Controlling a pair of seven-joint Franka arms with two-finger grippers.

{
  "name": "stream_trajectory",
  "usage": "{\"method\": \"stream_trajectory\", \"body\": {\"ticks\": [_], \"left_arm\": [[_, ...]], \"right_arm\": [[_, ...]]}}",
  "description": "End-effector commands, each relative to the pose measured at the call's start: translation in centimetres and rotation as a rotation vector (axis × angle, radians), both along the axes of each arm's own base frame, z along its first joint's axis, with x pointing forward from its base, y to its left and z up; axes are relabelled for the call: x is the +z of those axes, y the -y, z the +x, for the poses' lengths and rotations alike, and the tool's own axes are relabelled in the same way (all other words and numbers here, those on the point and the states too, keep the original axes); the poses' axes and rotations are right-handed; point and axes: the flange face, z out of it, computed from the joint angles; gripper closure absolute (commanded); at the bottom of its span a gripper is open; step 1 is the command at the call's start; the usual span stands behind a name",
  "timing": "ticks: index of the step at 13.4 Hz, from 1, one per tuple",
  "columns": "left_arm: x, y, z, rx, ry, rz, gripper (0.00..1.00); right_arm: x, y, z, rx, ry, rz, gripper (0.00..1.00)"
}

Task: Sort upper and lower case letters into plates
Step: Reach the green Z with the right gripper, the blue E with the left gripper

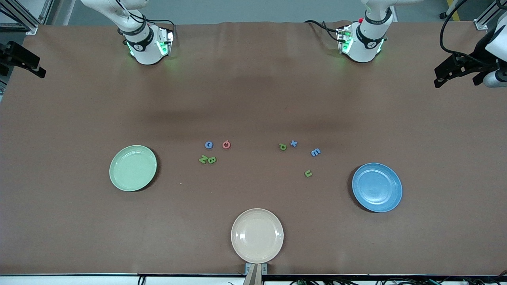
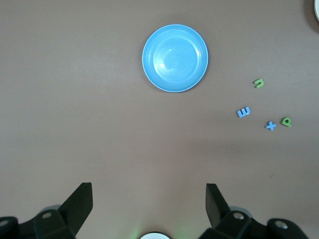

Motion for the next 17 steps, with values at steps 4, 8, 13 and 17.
{"method": "stream_trajectory", "body": {"ticks": [4, 8, 13, 17], "left_arm": [[-0.3, 0.3, 0.4, -0.001, -0.004, -0.021, 0.00], [-2.8, 3.0, 3.1, -0.044, -0.020, -0.027, 0.00], [-10.4, 10.2, 5.1, 0.126, -0.053, -0.027, 0.00], [-20.2, 14.4, 4.7, 0.241, -0.024, -0.048, 0.00]], "right_arm": [[0.3, -0.2, -0.4, 0.083, -0.005, 0.008, 0.00], [0.3, -0.2, -0.4, 0.068, -0.007, 0.007, 0.00], [-2.0, 0.0, 1.3, 0.070, -0.042, 0.005, 0.00], [-12.2, -0.8, 8.3, 0.095, -0.157, 0.013, 0.00]]}}
